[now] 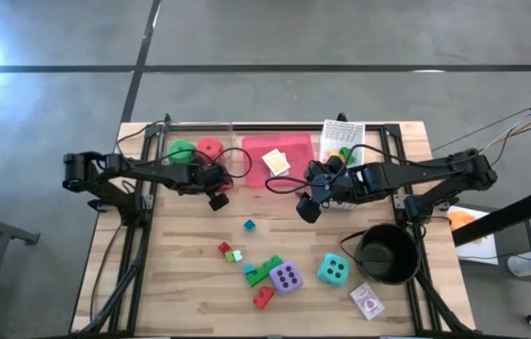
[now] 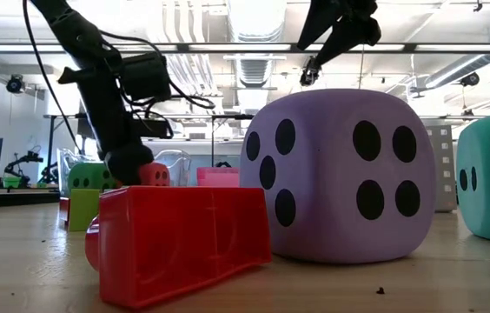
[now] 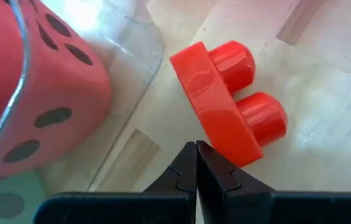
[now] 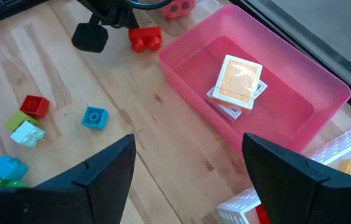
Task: Pick & Place Toys
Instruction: Put the top large red game piece into the white bin
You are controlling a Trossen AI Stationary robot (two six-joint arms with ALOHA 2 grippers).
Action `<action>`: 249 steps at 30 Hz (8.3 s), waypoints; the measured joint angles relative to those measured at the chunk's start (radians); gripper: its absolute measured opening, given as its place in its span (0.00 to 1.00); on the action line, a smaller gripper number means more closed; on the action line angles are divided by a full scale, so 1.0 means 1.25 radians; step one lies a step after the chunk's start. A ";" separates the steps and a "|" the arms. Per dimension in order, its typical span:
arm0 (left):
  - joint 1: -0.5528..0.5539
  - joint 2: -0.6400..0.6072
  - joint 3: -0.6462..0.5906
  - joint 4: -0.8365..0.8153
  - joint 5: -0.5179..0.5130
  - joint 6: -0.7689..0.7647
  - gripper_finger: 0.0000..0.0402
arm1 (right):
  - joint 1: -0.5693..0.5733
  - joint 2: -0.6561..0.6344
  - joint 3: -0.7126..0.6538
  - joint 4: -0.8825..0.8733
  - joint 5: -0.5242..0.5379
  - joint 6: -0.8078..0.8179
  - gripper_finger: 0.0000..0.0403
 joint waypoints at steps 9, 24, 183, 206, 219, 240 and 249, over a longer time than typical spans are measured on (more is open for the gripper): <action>-0.025 -0.036 0.042 -0.054 0.039 -0.070 0.01 | 0.000 0.000 0.000 -0.002 0.000 -0.005 0.72; -0.029 -0.052 0.032 0.058 0.039 -0.183 0.09 | 0.006 0.000 -0.001 -0.003 -0.001 -0.006 0.72; -0.423 -0.280 0.109 0.370 0.505 0.021 0.50 | 0.167 0.291 0.144 0.645 -0.175 -1.120 0.26; -0.423 -0.280 0.109 0.374 0.424 0.012 0.42 | 0.165 0.293 0.144 0.658 -0.167 -1.085 0.45; -0.424 -0.281 0.109 0.377 0.446 0.011 0.42 | 0.153 0.294 0.143 0.663 -0.163 -1.098 0.64; -0.424 -0.281 0.109 0.373 0.452 -0.031 0.42 | 0.142 0.294 0.143 0.638 -0.169 -1.094 0.45; -0.424 -0.281 0.109 0.362 0.449 -0.043 0.42 | 0.142 0.294 0.143 0.633 -0.170 -1.095 0.38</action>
